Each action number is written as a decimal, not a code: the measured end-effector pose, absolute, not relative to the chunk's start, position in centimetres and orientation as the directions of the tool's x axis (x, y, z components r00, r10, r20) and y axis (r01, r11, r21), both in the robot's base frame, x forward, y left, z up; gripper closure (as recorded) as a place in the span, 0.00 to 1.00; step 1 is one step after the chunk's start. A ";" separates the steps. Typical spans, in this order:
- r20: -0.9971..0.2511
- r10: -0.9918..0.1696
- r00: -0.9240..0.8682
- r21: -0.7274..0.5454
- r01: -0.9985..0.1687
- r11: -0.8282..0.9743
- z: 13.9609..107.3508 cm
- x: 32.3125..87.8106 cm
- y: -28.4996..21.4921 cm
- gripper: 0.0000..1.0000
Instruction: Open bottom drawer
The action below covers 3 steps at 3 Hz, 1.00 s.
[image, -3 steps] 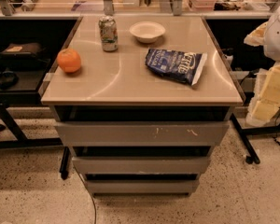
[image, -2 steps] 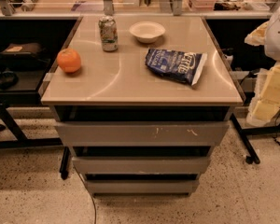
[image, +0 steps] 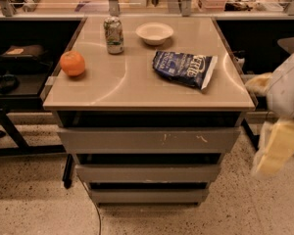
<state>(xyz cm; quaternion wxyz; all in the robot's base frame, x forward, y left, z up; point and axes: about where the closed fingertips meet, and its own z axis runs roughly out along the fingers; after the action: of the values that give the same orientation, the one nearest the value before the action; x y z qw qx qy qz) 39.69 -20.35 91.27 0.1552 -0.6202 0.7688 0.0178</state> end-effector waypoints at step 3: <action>-0.328 -0.933 -0.151 -0.069 -0.981 0.183 75.1 35.7 -20.0 0.00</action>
Offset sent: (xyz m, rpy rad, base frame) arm -0.0554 -0.0003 -0.2600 0.1206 0.1433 0.0801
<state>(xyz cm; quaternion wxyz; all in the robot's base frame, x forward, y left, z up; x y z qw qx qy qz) 35.68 -19.96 75.06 0.1498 -0.6342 0.7543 0.0803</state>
